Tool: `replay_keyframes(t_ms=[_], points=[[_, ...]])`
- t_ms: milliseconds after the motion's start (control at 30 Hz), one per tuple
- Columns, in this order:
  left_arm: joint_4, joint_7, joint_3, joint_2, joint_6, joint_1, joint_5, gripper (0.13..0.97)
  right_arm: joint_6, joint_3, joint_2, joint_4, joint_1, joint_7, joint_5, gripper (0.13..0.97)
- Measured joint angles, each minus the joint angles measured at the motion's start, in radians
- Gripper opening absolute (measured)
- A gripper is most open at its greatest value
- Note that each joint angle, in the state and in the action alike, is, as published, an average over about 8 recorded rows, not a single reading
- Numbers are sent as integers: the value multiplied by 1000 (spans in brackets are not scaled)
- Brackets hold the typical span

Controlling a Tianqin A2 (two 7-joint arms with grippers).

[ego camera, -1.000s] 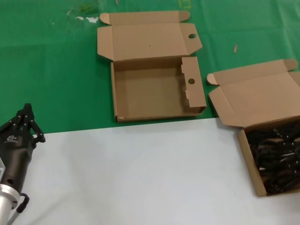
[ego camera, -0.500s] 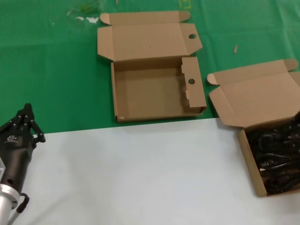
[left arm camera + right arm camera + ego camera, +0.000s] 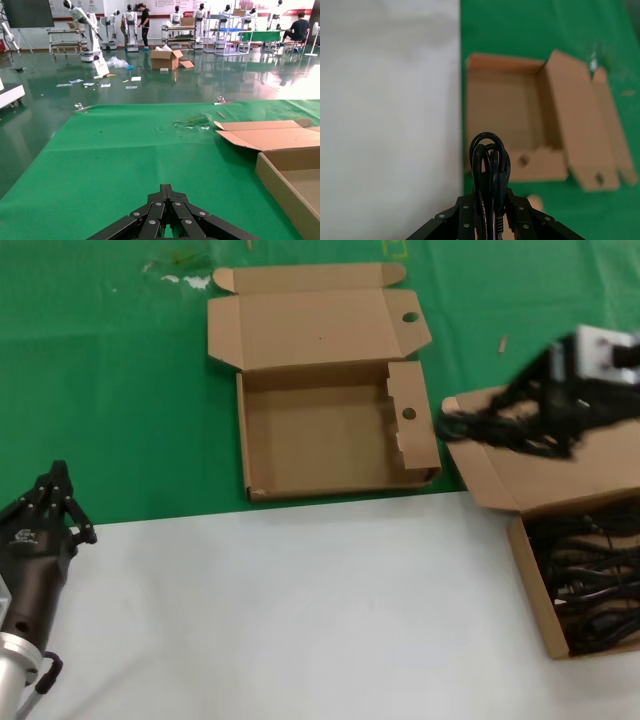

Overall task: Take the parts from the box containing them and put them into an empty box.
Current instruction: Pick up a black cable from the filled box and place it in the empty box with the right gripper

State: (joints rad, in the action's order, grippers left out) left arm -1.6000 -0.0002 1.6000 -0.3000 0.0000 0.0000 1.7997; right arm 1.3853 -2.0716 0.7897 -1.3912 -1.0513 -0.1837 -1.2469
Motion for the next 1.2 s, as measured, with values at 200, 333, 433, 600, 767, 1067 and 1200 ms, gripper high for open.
replay_keyframes(t_ms=[200, 333, 433, 600, 767, 1067, 1200], points=[[0, 0, 0, 0, 0, 0, 0, 140, -83, -60, -173, 154, -89, 51, 53, 240], [0, 0, 0, 0, 0, 0, 0, 140, -138, -94, -272, 266, -129, 97, 77, 240], [0, 0, 0, 0, 0, 0, 0, 140, -179, -115, -340, 358, -156, 138, 89, 240], [0, 0, 0, 0, 0, 0, 0, 140, -254, -139, -455, 543, -205, 227, 95, 240], [0, 0, 0, 0, 0, 0, 0, 140, -339, -145, -570, 764, -260, 347, 82, 240], [0, 0, 0, 0, 0, 0, 0, 140, -462, -130, -720, 1112, -348, 564, 47, 258], [0, 0, 0, 0, 0, 0, 0, 140, -492, -120, -753, 1191, -365, 619, 34, 264]])
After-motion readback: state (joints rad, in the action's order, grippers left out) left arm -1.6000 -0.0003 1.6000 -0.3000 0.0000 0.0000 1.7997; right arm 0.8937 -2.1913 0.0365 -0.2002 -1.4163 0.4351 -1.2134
